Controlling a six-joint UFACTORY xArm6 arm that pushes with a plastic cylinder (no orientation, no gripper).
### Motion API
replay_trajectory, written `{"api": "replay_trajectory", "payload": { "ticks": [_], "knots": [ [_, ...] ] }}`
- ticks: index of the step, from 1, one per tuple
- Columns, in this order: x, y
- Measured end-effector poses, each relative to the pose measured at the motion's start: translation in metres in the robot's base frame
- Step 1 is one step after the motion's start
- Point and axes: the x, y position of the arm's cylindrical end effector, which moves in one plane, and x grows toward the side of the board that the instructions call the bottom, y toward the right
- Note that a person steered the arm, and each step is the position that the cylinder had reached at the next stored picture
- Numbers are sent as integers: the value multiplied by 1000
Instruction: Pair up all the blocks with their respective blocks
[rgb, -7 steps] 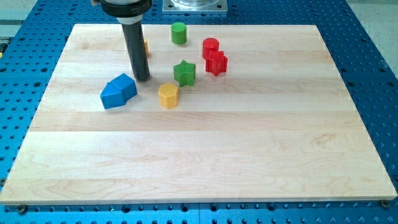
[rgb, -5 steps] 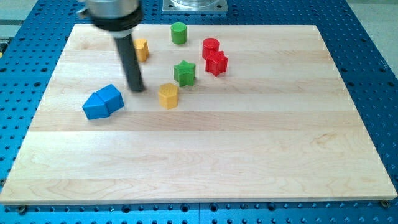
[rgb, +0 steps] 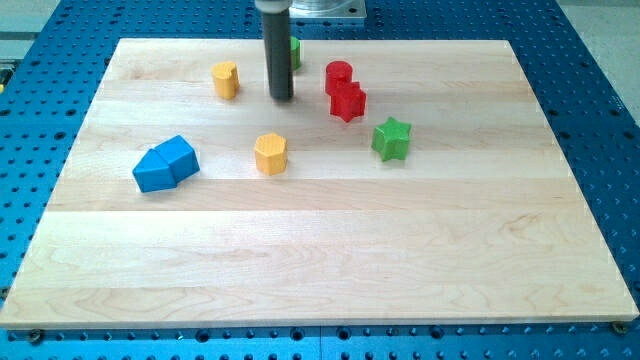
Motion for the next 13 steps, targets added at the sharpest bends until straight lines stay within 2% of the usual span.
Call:
{"api": "replay_trajectory", "payload": {
  "ticks": [1, 3, 4, 5, 6, 7, 8, 9, 10, 11, 12, 13],
  "knots": [
    [-63, 21],
    [-86, 38],
    [-85, 15],
    [-33, -48],
    [35, -68],
    [47, -67],
    [9, -96],
    [52, -152],
    [51, -171],
    [78, -242],
    [111, -187],
    [88, -179]
  ]
}}
